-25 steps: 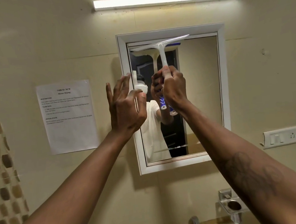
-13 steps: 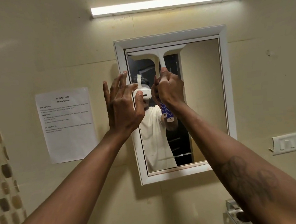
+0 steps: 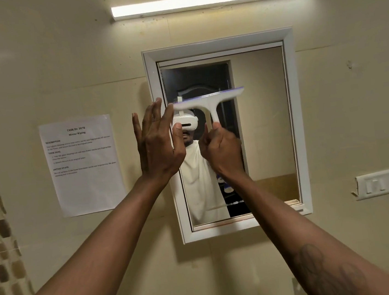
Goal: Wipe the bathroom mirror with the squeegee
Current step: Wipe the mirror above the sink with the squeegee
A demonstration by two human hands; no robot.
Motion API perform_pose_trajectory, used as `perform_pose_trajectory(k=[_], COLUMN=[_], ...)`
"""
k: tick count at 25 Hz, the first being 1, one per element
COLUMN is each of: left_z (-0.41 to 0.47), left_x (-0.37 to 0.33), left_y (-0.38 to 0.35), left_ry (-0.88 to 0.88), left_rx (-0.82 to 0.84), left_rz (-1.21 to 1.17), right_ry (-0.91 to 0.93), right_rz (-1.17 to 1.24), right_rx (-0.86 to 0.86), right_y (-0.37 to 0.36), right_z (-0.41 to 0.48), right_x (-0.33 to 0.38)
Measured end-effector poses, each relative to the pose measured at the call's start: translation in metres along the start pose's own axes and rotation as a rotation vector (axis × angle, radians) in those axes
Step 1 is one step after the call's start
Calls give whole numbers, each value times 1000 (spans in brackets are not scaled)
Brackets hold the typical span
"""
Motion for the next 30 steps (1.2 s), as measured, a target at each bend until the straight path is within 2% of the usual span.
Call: perform_pose_trajectory(k=[5, 9, 13, 20, 24, 30], left_z=[-6, 2, 7, 5, -1, -23], left_x=[1, 7, 12, 21, 28, 25], left_y=[9, 17, 26, 33, 31, 25], left_ry=[-24, -9, 14, 12, 20, 45], left_rx=[3, -1, -27, -46, -50, -10], left_rz=[19, 28, 6, 29, 5, -24], right_ry=[-142, -35, -65, -49, 6, -48], right_rz=[-27, 103, 203, 34, -170, -176], right_rx=[15, -13, -84, -154, -146, -71], right_y=[4, 11, 8, -3, -5, -8], right_z=[-38, -1, 57, 68, 46, -25], right_x=[-28, 23, 63, 61, 42, -4])
Point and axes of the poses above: each hand's wrist, its own z-axis towards the middle knuckle, its own y-axis out of the back of the hand, x = y × z, the point moved 9 cm from there along z, towards the middle knuckle, and after that the axes turned 2 degrees about -y, right-handed, at the moved point
